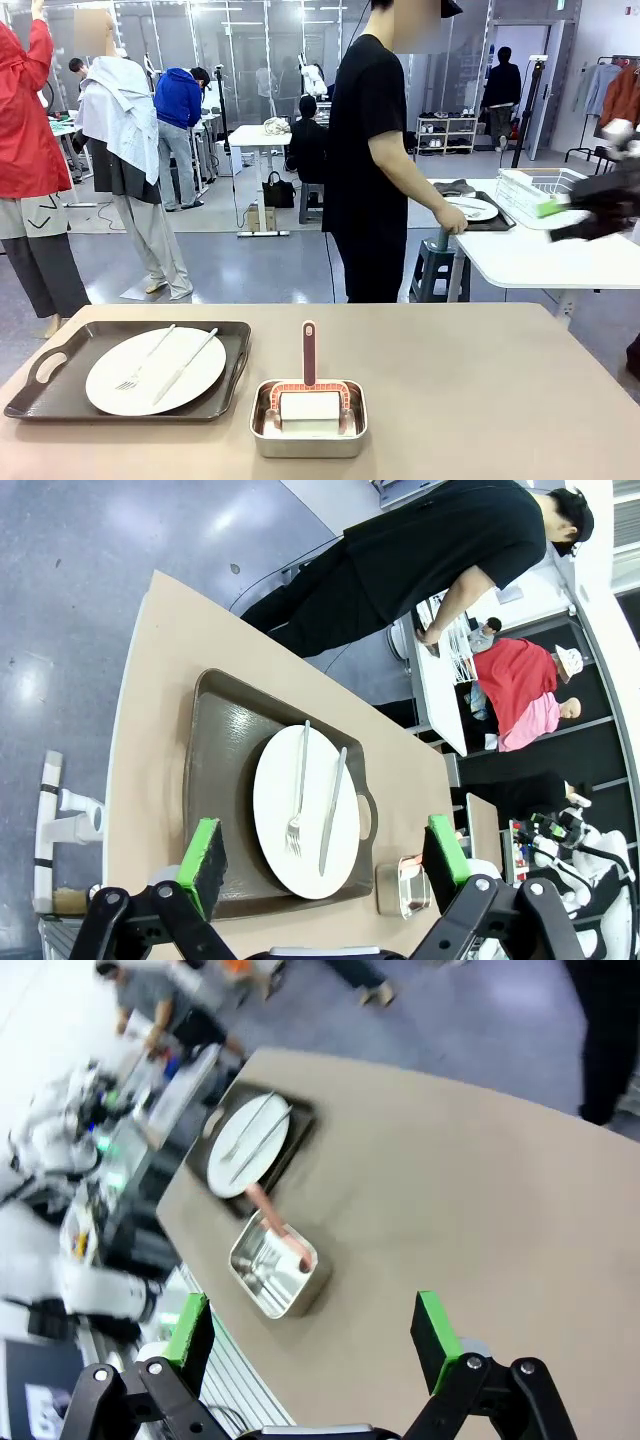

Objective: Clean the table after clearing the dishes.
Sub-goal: When the left (or right) Handle tray is removed, use the left hand (or right hand) to clean the left (or right) side of the table with the Lint Roller.

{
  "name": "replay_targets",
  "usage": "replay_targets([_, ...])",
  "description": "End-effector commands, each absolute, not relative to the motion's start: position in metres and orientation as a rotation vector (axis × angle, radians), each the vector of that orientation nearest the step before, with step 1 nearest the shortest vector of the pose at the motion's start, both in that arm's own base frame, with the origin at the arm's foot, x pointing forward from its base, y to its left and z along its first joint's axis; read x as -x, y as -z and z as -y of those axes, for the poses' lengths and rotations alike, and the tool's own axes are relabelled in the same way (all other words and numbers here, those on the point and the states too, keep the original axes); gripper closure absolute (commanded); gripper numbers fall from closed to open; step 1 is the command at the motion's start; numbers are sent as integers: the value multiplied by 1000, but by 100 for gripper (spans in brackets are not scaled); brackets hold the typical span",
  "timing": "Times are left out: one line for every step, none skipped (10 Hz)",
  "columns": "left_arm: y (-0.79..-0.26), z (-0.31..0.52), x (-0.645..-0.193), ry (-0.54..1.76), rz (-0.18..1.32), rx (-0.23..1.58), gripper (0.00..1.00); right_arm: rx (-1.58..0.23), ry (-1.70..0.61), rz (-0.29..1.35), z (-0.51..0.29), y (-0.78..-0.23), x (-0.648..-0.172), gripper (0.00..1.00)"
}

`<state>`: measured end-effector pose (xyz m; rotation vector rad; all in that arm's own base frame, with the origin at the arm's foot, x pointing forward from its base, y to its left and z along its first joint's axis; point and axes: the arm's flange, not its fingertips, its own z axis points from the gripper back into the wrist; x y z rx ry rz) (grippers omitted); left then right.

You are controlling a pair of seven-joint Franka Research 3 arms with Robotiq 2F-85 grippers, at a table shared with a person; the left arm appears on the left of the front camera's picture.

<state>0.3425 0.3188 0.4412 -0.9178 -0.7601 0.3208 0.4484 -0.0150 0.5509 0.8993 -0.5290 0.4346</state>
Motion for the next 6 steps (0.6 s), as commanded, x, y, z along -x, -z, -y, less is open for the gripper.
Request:
replay_targets([-443,-321,-342,-312,763,932,0,-760,-607,480,-41,-540,-463,0])
replay_targets([-443,-321,-342,-312,763,932,0,-701,-706,439,-87,-535,-462,0])
replay_targets([-443,-321,-342,-312,763,932,0,-652,-785,410,-121,-528,-461,0])
replay_targets([-443,-321,-342,-312,763,932,0,-633,-839,370,-151,-520,-461,0])
replay_targets([-443,-321,-342,-312,763,932,0,-597,-895,350,-175,-515,-461,0])
replay_targets([-443,-321,-342,-312,763,932,0,-549,-974,329,-201,-514,-463,0])
